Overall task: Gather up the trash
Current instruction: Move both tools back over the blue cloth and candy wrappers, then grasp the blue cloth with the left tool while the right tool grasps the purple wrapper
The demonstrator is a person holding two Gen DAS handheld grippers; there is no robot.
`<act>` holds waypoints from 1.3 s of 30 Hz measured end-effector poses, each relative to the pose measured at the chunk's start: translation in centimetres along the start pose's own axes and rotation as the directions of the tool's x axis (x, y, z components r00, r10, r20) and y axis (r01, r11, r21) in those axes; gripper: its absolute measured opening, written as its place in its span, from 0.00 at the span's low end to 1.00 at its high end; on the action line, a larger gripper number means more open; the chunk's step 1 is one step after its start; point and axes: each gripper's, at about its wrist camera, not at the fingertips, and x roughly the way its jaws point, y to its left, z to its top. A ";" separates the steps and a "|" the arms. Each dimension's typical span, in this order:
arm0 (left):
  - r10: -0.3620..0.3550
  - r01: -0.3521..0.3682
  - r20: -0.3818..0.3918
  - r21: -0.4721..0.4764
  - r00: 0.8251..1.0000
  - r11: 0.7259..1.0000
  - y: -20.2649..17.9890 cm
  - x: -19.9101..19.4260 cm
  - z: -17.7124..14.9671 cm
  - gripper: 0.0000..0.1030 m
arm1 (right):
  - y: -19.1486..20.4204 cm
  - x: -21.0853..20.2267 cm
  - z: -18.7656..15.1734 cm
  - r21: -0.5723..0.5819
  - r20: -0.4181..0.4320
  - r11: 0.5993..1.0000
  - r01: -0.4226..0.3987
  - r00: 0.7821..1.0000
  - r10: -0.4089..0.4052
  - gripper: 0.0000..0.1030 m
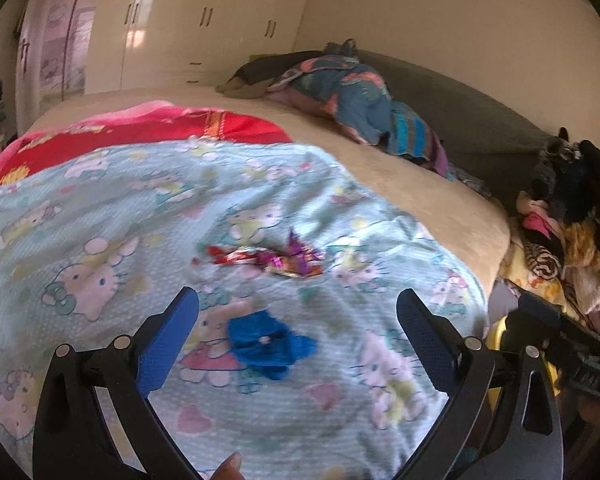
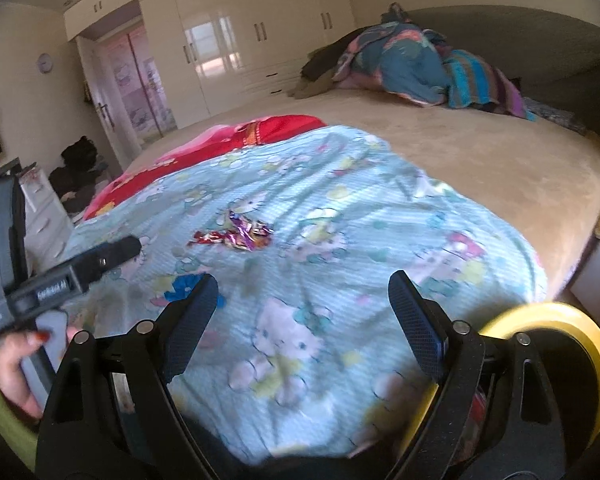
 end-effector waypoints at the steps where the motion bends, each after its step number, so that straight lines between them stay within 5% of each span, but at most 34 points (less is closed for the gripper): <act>1: 0.005 -0.005 -0.012 -0.005 1.000 1.000 0.6 0.4 -0.1 0.94 | 0.3 0.6 0.4 -0.008 0.000 1.000 -0.007 1.000 0.007 0.77; 6: 0.001 -0.002 -0.051 -0.023 0.999 1.000 2.4 1.7 -0.9 0.93 | 2.2 4.6 2.2 -0.061 -0.027 0.997 -0.040 0.999 0.038 0.75; 11: -0.007 0.001 -0.100 -0.058 0.995 0.998 3.9 3.5 -1.9 0.91 | 4.0 8.8 3.0 -0.108 -0.097 0.991 -0.083 0.993 0.072 0.62; 18: -0.025 0.014 -0.154 -0.068 0.988 0.998 4.2 5.2 -3.0 0.74 | 6.4 13.9 3.3 -0.171 -0.174 0.979 -0.115 0.981 0.085 0.39; 30: -0.036 0.017 -0.206 -0.094 0.978 0.995 4.4 7.2 -4.5 0.64 | 7.6 20.0 3.4 -0.184 -0.225 0.980 -0.081 0.974 0.038 0.19; 33: -0.040 0.021 -0.215 -0.092 0.976 0.996 4.3 7.5 -4.7 0.61 | 7.8 20.9 3.4 -0.193 -0.234 0.978 -0.073 0.972 0.026 0.08; 36: -0.049 0.027 -0.226 -0.100 0.973 0.995 4.4 7.8 -4.8 0.56 | 7.8 21.0 3.1 -0.188 -0.232 0.979 -0.078 0.972 0.033 0.04; 39: -0.063 0.040 -0.233 -0.105 0.970 0.994 4.5 8.0 -4.9 0.39 | 7.5 19.9 2.5 -0.168 -0.224 0.981 -0.098 0.973 0.059 0.03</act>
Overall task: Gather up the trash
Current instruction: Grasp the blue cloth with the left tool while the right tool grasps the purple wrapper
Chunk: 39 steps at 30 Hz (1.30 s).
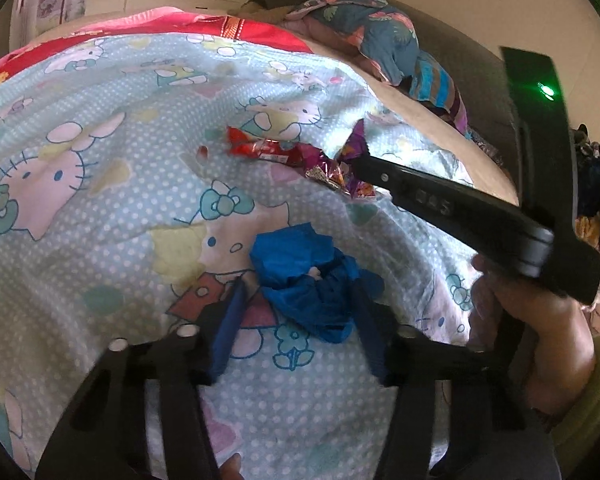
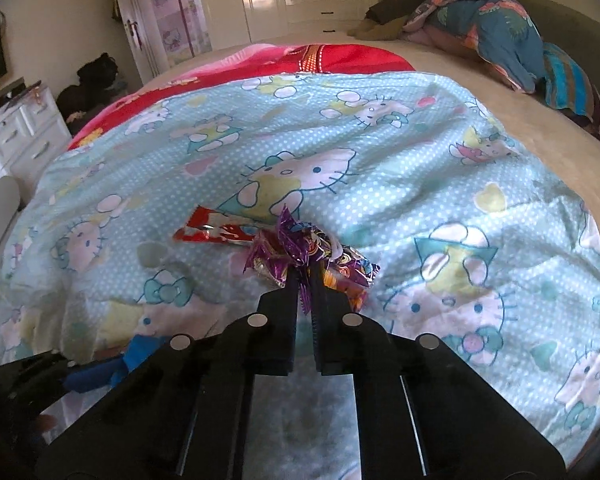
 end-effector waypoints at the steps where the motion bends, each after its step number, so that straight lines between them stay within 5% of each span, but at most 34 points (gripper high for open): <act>1: -0.003 0.003 -0.005 0.007 1.000 1.000 -0.1 0.1 -0.1 0.32 | -0.1 -0.4 -0.4 0.010 0.002 1.000 -0.012 1.000 0.012 0.03; 4: -0.022 0.023 -0.013 0.026 1.000 0.999 -0.5 0.0 -0.2 0.21 | -0.4 -1.6 -1.3 0.031 0.009 0.999 -0.031 0.999 0.031 0.02; 10: -0.037 0.037 0.002 0.058 0.999 0.998 -1.1 -0.9 -0.2 0.14 | -1.1 -4.8 -3.2 0.068 0.033 0.996 -0.064 0.998 0.061 0.02; 25: -0.113 0.095 0.108 0.160 0.988 0.983 -6.3 -6.1 1.3 0.13 | -3.6 -12.8 -6.4 0.125 0.135 0.990 -0.063 0.990 0.046 0.02; 39: -0.192 0.161 0.115 0.240 0.975 0.957 -11.1 -8.3 0.7 0.13 | -6.9 -19.2 -9.3 0.178 0.197 0.984 -0.020 0.980 -0.016 0.02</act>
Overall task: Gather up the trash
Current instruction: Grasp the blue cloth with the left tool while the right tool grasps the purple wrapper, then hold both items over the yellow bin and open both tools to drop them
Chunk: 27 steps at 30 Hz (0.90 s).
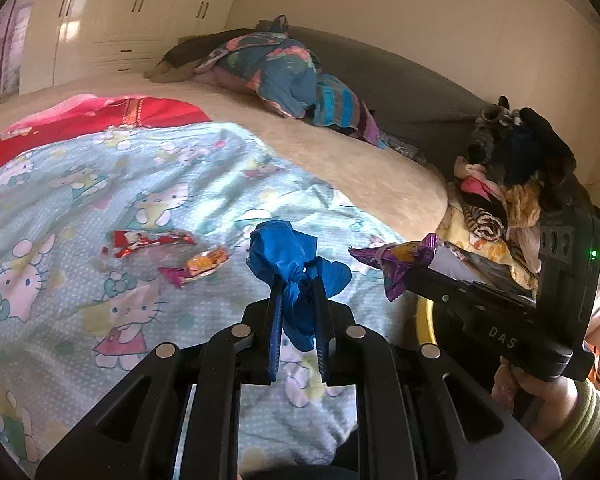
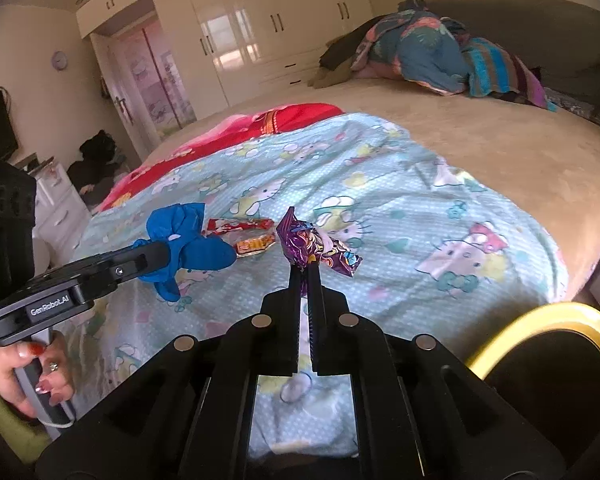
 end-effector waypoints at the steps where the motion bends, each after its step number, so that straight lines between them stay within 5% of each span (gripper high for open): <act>1: -0.006 0.006 0.000 0.005 1.000 1.000 -0.4 -0.1 0.0 0.13 | -0.2 -0.4 -0.1 0.002 0.004 1.000 0.004 1.000 -0.004 0.02; 27: -0.106 0.111 -0.037 0.164 0.994 0.980 -8.1 0.4 -1.4 0.13 | -5.9 -8.2 -4.0 0.084 0.036 0.987 0.134 0.990 -0.138 0.02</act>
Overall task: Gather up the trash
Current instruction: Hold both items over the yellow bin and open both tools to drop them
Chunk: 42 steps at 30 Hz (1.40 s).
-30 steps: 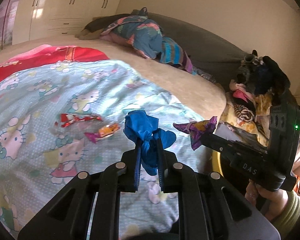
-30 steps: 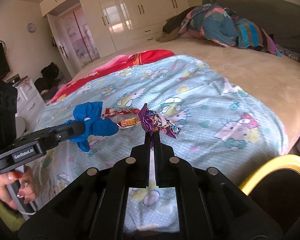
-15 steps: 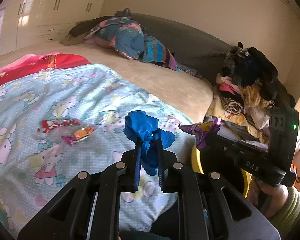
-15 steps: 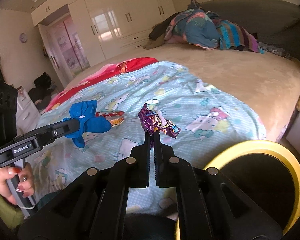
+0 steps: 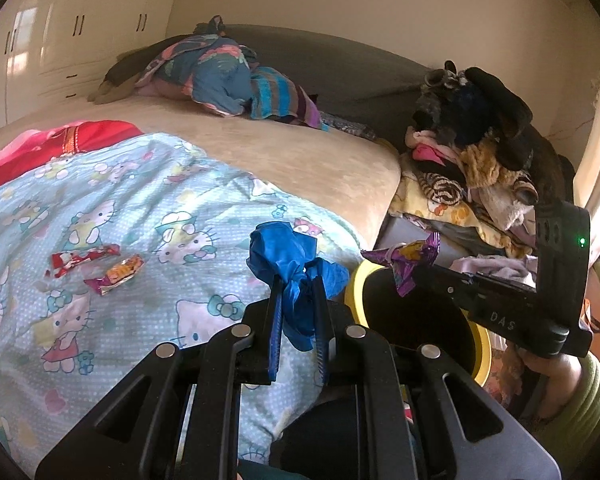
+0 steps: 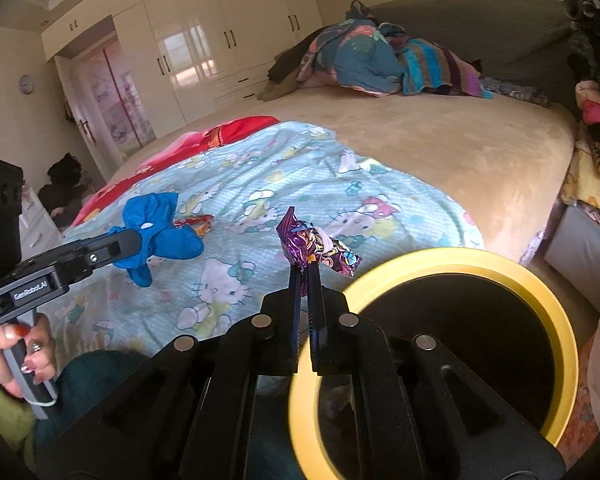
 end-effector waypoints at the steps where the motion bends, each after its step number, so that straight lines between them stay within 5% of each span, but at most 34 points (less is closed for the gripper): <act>1: -0.005 0.005 -0.001 0.003 1.000 1.000 -0.2 0.0 0.0 0.13 | -0.1 -0.2 0.0 0.001 0.001 1.000 0.002 1.000 -0.002 0.02; 22: -0.084 0.090 -0.054 0.114 0.995 0.989 -5.4 1.9 -1.4 0.13 | -4.2 -2.7 -2.0 0.020 -0.015 0.994 0.107 0.994 -0.107 0.02; 42: -0.126 0.166 -0.161 0.269 0.979 0.949 -12.0 5.1 -3.9 0.13 | -9.5 -4.8 -4.1 0.100 -0.021 0.978 0.183 0.983 -0.182 0.02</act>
